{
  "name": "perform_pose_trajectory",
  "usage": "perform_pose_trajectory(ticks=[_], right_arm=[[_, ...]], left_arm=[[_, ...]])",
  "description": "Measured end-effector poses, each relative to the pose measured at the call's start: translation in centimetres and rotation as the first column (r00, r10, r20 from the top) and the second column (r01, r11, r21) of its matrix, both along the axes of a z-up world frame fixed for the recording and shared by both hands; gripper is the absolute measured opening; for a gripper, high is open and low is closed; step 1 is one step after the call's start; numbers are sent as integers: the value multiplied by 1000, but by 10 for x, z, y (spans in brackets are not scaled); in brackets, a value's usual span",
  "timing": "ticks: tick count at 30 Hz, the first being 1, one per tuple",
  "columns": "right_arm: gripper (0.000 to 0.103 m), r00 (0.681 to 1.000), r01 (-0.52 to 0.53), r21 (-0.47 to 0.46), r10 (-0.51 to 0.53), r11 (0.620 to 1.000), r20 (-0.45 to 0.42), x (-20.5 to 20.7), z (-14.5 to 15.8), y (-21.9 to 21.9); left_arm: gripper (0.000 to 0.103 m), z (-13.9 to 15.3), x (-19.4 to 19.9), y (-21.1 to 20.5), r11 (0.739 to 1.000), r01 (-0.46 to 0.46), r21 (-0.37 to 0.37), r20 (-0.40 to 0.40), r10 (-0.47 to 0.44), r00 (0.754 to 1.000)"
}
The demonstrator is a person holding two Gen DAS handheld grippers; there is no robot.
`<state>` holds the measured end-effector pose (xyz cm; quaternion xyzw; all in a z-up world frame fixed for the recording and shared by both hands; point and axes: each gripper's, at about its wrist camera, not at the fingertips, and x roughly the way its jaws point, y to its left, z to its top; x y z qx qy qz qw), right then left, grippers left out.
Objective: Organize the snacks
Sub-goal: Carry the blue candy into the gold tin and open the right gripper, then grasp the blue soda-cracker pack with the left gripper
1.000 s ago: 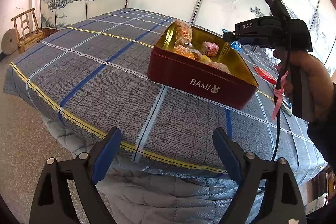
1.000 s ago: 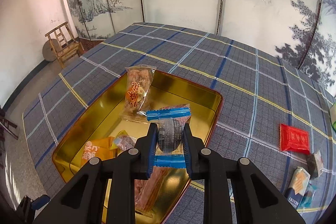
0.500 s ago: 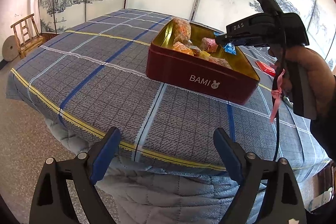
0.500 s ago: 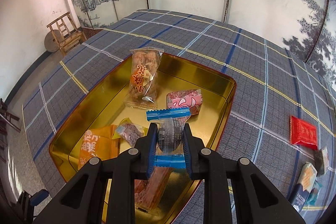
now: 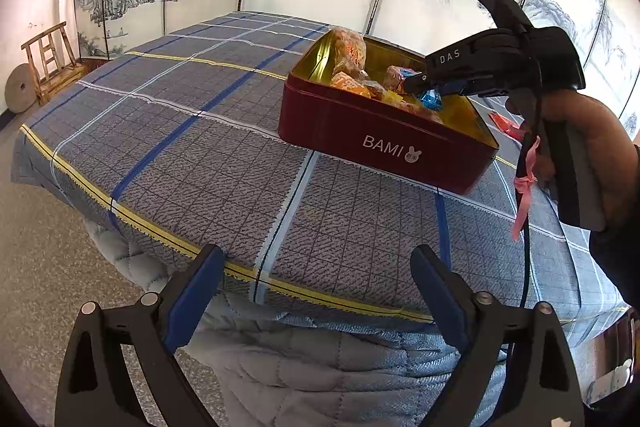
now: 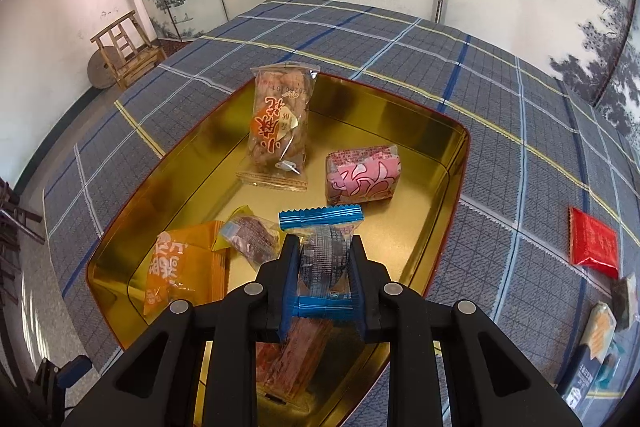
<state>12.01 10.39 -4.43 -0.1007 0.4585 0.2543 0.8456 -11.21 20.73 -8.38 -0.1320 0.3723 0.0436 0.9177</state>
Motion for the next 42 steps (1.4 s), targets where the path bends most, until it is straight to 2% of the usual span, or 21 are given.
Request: perform_pose_trajectory(ticks=[3, 5, 7, 11, 13, 15, 18, 20, 23, 27, 29, 30, 31, 33, 35, 38, 42], right_arm=[[27, 1000, -7, 2, 7, 1000, -12, 0, -3, 1], [32, 1000, -15, 33, 15, 999, -7, -2, 0, -2], [41, 1000, -29, 86, 29, 996, 0, -5, 7, -8], [52, 993, -51, 192, 29, 980, 117, -24, 40, -41], [75, 980, -43, 221, -2, 974, 200, -36, 56, -72], [84, 961, 4, 222, -65, 975, 269, -45, 65, -109], [84, 934, 132, 221, -196, 966, 300, -47, 63, -178], [84, 904, 243, 195, -295, 950, 310, -44, 55, -227], [84, 872, 392, 214, -436, 895, 224, -40, 30, -309], [84, 801, 561, 320, -598, 763, 21, -43, -11, -413], [84, 762, 616, 383, -644, 688, -70, -48, -25, -453], [84, 755, 623, 411, -649, 665, -96, -49, -30, -466], [84, 761, 607, 448, -642, 656, -90, -53, -29, -475], [85, 757, 603, 455, -650, 655, -66, -57, -27, -483], [85, 767, 582, 492, -639, 648, -65, -60, -27, -486], [86, 768, 562, 521, -638, 642, -42, -66, -24, -486], [89, 768, 553, 557, -638, 619, -53, -71, -25, -492]], left_arm=[[91, -3, 0, 1, 1000, -4, -3, -14, 4, 1000], [91, -6, 1, 4, 1000, -9, -19, -33, 9, 999], [83, -4, -2, 6, 999, -28, -16, -27, 28, 999], [82, 14, -13, -8, 996, 6, 94, 55, -11, 998], [82, 21, -14, -15, 993, 33, 109, 75, -41, 996], [83, 30, -9, -23, 992, 56, 111, 87, -65, 994], [84, 42, 2, -43, 987, 120, 110, 100, -131, 986], [84, 51, 12, -64, 976, 184, 118, 98, -195, 976], [85, 60, 31, -102, 947, 299, 116, 77, -309, 948], [87, 66, 57, -162, 889, 435, 141, 51, -446, 894], [87, 69, 74, -193, 858, 483, 175, 32, -495, 868], [87, 70, 82, -209, 840, 511, 182, 29, -524, 851], [87, 70, 90, -224, 825, 530, 196, 30, -546, 837], [87, 67, 107, -252, 794, 560, 236, 7, -578, 816], [88, 60, 129, -276, 768, 592, 243, -15, -608, 794], [88, 42, 162, -302, 755, 625, 201, -90, -621, 779], [86, 24, 199, -317, 775, 609, 166, -146, -592, 793]])
